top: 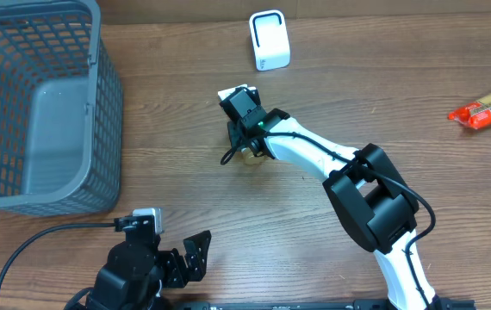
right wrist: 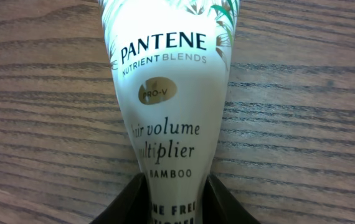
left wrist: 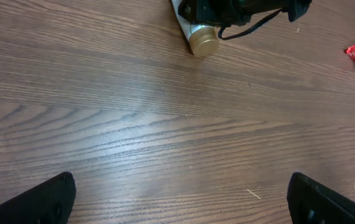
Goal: Scan the item barcode
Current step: 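Lift the Pantene tube with the right gripper to the scanner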
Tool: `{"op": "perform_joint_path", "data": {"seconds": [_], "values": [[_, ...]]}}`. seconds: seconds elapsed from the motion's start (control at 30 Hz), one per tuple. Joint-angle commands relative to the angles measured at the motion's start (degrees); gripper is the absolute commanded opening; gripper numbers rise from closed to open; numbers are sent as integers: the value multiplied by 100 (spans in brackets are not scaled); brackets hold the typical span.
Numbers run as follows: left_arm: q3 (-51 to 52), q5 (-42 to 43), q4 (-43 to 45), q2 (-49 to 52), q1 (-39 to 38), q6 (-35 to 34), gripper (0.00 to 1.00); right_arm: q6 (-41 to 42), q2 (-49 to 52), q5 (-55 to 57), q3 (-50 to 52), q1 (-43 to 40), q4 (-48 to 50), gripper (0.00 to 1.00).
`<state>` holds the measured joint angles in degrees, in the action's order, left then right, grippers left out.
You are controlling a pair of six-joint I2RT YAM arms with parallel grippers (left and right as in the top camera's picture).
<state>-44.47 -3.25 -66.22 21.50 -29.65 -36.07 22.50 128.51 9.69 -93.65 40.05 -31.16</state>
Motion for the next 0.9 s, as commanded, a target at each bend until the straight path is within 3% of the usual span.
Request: {"op": "perform_joint_path", "data": {"seconds": [0.0,0.2,0.4,0.53,0.73,0.87], "values": [[13,7,0,-24,-37,-35,100,24,-240,142,-122,-61,-251,21],[13,9,0,-24,-37,-35,100,0,-859,245,-289,-68,-365,8],[13,7,0,-24,-37,-35,100,2,-1488,527,-289,-417,-46,4],[13,9,0,-24,-37,-35,100,131,-1635,369,-289,-861,544,4],[13,7,2,-24,-37,-35,100,1185,-1425,-883,-282,-1644,2033,4],[13,7,0,-24,-37,-35,100,1665,-1095,-1025,-282,-1709,2706,4]]}}
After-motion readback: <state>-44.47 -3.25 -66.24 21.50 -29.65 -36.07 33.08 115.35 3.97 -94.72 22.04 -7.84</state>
